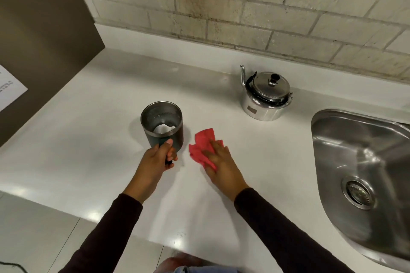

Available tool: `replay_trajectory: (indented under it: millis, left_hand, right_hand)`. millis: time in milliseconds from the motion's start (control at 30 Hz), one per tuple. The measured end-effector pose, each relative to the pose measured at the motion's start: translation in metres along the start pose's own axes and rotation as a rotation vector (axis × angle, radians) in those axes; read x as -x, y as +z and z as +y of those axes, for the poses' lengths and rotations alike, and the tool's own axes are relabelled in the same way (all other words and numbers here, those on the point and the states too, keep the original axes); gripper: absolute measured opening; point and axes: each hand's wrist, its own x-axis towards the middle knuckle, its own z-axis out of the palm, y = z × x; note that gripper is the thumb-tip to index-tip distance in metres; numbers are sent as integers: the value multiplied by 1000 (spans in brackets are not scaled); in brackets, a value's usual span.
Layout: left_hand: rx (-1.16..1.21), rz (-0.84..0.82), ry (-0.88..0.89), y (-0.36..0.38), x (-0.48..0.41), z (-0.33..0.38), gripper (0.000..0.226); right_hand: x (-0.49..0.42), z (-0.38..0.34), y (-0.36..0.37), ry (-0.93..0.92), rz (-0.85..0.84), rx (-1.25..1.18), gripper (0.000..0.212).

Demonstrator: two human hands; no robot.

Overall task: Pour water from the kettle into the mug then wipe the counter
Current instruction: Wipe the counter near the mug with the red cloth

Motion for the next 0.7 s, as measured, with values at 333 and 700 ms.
replay_trajectory:
  millis: [333, 700]
  left_hand:
    - [6, 23, 7, -15, 16, 5, 47]
    - [5, 17, 102, -25, 14, 14, 48]
  right_hand:
    - [-96, 1, -12, 304, 153, -204, 40]
    - [-3, -64, 19, -461, -300, -113, 34]
